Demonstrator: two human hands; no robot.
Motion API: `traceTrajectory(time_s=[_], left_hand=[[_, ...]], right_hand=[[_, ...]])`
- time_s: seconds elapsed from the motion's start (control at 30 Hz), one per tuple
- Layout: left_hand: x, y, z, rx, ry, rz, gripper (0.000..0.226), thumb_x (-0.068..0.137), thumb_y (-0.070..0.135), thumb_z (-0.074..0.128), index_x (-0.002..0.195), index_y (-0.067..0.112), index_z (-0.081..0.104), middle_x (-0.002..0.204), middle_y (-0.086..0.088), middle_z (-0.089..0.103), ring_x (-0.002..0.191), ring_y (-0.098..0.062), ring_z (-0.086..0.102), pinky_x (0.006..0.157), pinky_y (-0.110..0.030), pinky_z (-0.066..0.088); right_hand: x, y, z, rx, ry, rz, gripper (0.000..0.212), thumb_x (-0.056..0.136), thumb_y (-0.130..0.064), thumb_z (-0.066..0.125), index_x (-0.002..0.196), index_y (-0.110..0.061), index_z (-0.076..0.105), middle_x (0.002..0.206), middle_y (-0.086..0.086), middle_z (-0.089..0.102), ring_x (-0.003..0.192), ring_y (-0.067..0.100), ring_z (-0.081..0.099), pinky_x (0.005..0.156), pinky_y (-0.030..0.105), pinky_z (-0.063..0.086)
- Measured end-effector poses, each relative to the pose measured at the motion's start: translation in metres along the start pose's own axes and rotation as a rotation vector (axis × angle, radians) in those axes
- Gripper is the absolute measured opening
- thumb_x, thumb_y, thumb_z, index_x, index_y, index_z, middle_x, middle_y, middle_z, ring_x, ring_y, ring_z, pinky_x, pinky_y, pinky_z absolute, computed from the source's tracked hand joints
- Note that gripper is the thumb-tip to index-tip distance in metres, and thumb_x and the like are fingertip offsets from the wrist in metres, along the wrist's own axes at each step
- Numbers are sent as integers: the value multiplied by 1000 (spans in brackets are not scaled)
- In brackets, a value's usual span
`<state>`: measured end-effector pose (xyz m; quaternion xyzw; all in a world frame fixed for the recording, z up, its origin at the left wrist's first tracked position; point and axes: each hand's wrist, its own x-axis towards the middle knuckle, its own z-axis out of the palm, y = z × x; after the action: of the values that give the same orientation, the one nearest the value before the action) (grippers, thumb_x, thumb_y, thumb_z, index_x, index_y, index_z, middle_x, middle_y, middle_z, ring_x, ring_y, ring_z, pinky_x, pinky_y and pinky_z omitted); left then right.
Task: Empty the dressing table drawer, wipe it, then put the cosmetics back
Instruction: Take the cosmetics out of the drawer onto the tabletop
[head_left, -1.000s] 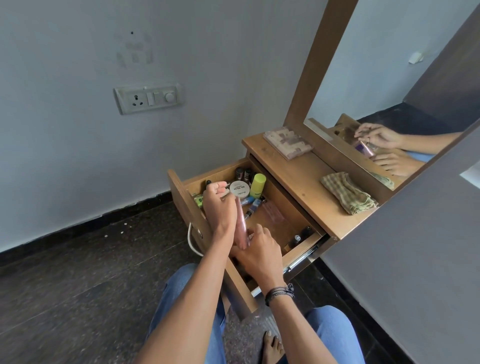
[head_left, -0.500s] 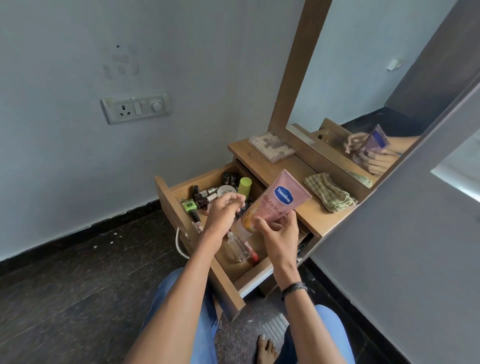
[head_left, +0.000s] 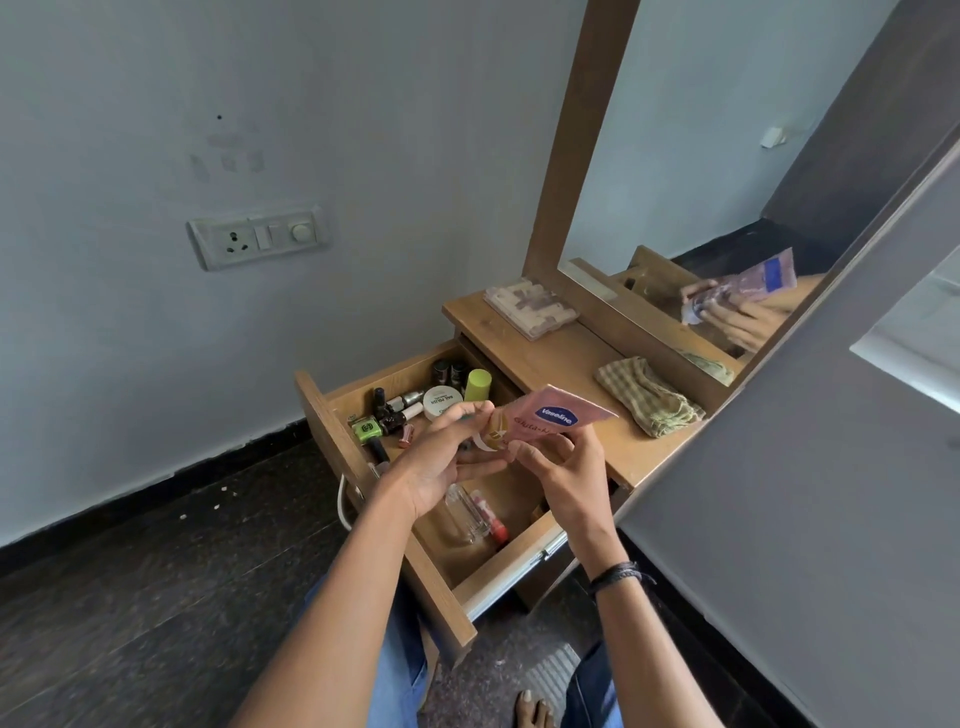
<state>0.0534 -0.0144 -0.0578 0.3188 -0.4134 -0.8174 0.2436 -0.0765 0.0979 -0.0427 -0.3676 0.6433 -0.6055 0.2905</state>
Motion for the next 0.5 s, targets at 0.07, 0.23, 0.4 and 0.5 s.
traceTrajectory(time_s=[0.07, 0.23, 0.4, 0.5], left_hand=[[2, -1, -2, -74, 48, 42, 44, 90, 25, 72, 129, 8, 59, 123, -22, 67, 105, -34, 71, 89, -45, 59], [2, 3, -8, -238, 204, 143, 38, 85, 11, 74, 121, 12, 60, 120, -17, 69, 105, -29, 71, 93, -46, 57], [3, 2, -12, -246, 250, 203, 34, 91, 6, 69, 122, 18, 63, 122, -12, 69, 109, -27, 70, 87, -38, 58], [4, 2, -14, -265, 269, 238, 36, 92, 4, 67, 123, 20, 63, 124, -9, 67, 113, -25, 67, 88, -36, 57]], right_hand=[[-2, -1, 0, 53, 43, 16, 47, 82, 1, 80, 122, -14, 60, 114, 1, 73, 106, 13, 71, 91, 30, 58], [-17, -14, -7, 554, 169, 190, 50, 92, 14, 55, 129, -17, 63, 116, 6, 75, 104, 26, 73, 89, 31, 60], [-18, -32, -15, 682, 255, 315, 28, 102, -25, 57, 119, -5, 66, 104, 23, 75, 83, 26, 72, 78, 31, 61], [-10, -33, -16, 465, 226, 345, 30, 95, -24, 71, 116, -3, 69, 97, 20, 76, 74, 17, 72, 59, 20, 59]])
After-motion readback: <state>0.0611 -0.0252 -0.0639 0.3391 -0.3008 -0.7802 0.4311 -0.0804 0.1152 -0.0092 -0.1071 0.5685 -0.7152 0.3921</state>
